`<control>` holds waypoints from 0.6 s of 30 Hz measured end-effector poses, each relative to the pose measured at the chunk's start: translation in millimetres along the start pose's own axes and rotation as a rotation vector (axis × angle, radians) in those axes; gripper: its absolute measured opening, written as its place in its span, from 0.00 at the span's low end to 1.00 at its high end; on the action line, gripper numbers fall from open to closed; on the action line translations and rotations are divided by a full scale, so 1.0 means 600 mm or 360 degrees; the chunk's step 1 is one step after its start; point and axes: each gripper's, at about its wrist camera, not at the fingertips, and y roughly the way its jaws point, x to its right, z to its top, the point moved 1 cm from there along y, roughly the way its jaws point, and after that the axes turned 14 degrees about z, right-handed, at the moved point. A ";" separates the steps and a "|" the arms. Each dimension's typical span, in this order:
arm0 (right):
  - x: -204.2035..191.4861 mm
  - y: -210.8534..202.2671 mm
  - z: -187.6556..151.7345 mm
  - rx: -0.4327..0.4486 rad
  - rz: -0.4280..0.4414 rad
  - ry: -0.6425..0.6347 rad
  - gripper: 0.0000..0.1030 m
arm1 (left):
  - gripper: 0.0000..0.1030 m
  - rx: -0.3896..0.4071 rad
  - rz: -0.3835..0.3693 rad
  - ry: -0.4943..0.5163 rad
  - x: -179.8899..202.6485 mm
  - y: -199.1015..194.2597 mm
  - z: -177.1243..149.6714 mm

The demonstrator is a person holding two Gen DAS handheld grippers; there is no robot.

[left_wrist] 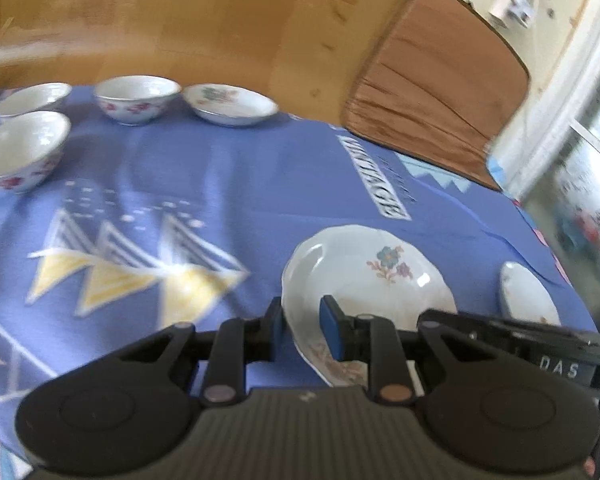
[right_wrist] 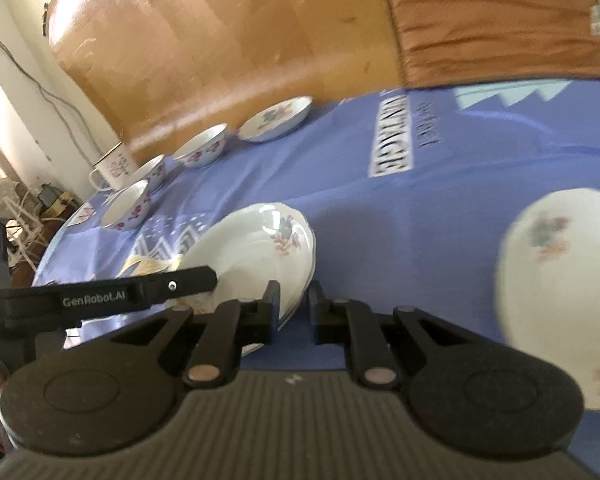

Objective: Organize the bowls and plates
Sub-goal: 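Lower the held plate onto the other white floral plate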

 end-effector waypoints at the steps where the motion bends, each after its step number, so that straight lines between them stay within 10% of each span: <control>1: 0.004 -0.008 -0.001 0.0012 -0.0017 0.0000 0.16 | 0.20 -0.0004 -0.0015 0.0016 0.010 0.002 -0.002; 18: 0.032 -0.104 -0.024 0.0227 -0.0102 0.0027 0.16 | 0.20 0.0060 -0.0105 0.0177 0.116 -0.024 0.007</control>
